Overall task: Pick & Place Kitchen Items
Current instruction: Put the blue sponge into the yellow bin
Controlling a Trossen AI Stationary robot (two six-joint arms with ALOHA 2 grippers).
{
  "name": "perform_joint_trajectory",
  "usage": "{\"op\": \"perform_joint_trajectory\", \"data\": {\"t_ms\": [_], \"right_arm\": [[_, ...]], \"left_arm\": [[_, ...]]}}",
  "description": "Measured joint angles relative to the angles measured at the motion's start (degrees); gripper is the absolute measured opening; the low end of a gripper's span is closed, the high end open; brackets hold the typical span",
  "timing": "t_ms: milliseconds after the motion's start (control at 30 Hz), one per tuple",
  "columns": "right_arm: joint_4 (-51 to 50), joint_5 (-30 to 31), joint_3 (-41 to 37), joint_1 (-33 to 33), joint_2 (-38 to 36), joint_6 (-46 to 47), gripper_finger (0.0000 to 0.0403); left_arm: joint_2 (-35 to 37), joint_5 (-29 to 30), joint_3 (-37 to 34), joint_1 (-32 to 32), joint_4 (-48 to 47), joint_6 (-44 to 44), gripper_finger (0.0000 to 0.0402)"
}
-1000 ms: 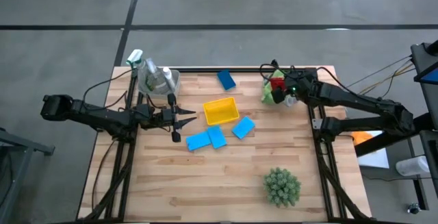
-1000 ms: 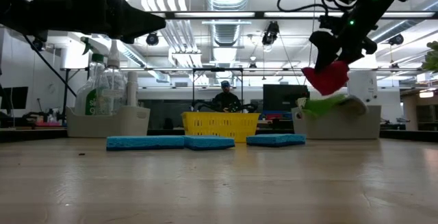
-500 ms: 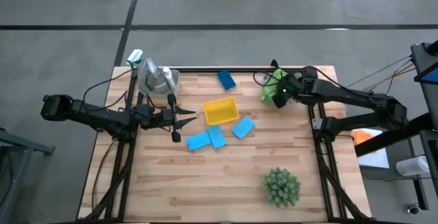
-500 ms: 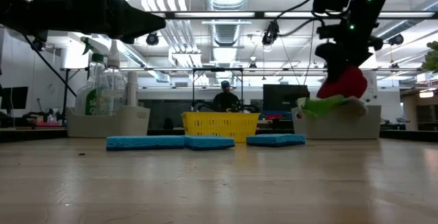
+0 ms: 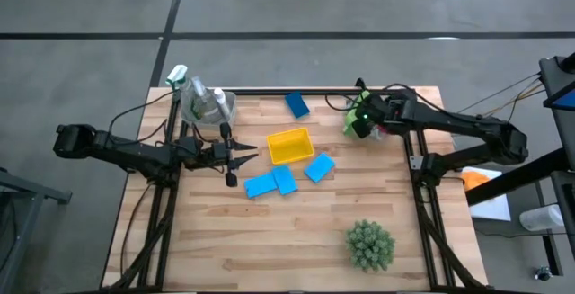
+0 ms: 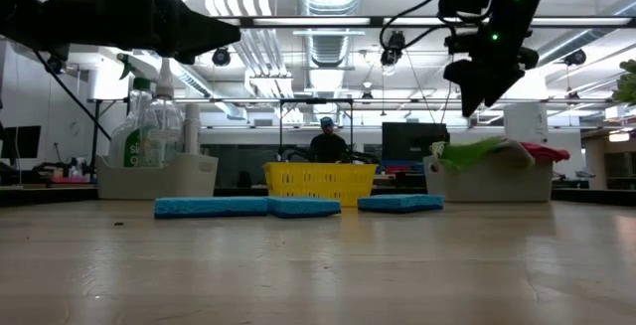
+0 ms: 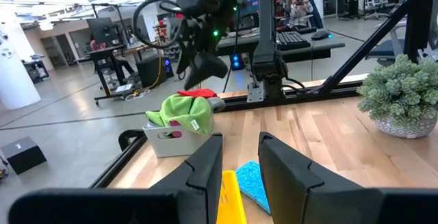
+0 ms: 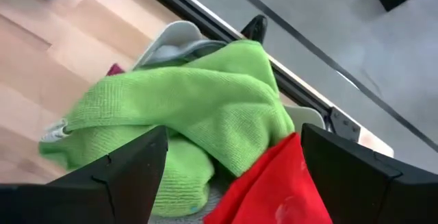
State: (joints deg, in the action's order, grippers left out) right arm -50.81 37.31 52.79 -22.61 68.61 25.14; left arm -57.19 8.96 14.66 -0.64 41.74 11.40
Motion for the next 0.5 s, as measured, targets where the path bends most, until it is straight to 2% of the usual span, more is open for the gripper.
{"op": "perform_joint_trajectory", "data": {"t_ms": [133, 267, 333, 433, 500], "right_arm": [[-0.55, -1.42, 0.84, -0.09, -1.09, -0.60, 0.0331], [5.93, -10.93, 0.14, 0.64, -2.79, -3.73, 0.0331], [14.64, -18.72, -1.44, 1.91, -3.56, -7.52, 0.0331], [33.45, -31.01, -5.63, 5.21, -3.85, -12.34, 0.0331], [44.44, -36.60, -8.18, 7.77, -2.89, -13.60, 0.0331]], "left_arm": [[0.00, -0.01, 0.00, 0.00, -0.02, 0.02, 0.0097], [0.00, -0.19, 0.00, 0.00, 0.00, 0.01, 0.0097], [0.00, -1.27, 0.00, 0.00, 0.00, -0.38, 0.0097], [0.00, -3.37, 0.00, 0.02, 0.27, -0.78, 0.0097], [0.00, -4.02, 0.02, 0.04, 0.43, -1.11, 0.0097]]}}
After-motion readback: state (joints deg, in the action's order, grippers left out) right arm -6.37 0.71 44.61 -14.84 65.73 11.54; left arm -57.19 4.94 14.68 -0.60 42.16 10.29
